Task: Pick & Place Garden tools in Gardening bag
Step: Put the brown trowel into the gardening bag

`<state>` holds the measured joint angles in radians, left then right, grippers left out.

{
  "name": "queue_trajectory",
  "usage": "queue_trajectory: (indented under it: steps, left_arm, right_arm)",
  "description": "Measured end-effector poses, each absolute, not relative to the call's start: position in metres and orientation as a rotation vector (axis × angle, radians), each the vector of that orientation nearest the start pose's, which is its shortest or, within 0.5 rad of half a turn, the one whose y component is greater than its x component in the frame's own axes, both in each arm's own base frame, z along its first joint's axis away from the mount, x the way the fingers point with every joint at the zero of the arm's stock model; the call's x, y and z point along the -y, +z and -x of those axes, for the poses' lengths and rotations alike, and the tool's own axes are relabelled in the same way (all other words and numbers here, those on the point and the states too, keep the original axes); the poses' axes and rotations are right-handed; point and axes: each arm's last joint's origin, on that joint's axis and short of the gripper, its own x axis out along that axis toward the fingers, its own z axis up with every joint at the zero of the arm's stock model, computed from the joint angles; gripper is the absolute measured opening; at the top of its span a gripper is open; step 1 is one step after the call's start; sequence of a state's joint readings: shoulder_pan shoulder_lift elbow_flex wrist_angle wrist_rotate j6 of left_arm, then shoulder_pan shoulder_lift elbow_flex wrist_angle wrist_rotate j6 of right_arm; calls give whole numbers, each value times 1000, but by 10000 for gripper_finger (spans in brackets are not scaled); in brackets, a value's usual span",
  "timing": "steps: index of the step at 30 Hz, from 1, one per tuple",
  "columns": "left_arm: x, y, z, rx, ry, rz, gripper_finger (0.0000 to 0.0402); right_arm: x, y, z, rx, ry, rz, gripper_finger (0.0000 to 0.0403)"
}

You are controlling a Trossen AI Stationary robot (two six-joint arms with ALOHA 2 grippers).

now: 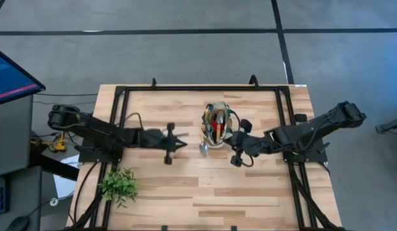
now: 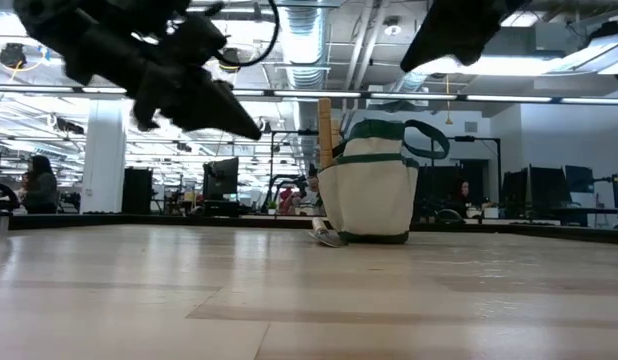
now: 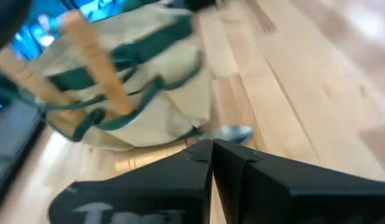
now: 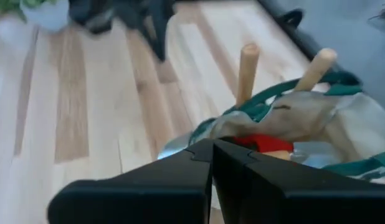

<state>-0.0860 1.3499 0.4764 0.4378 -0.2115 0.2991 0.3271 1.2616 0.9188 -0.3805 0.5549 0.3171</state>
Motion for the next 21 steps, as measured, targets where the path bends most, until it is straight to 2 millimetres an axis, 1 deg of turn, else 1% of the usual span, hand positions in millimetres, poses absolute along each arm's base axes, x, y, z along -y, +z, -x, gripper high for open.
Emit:
queue_trajectory:
  steps: [3,6,10,16,18,21]
  left_arm:
    - [32,163,-256,-478,57,-496,2]
    - [39,155,-262,-498,45,-555,2]
    - [36,137,-272,-540,39,-623,2]
    - [30,113,-281,-564,2,-828,7]
    - [30,110,-283,-562,-12,-887,15]
    - [32,109,-285,-552,-30,-922,36]
  right_arm:
    - [-78,270,-247,-562,-386,9,0]
    - [-84,270,-243,-529,-448,13,0]
    - [-89,271,-241,-498,-477,24,0]
    - [-91,271,-240,-489,-491,23,0]
    - [-90,270,-240,-491,-493,23,0]
    - [-90,270,-240,-491,-493,21,0]
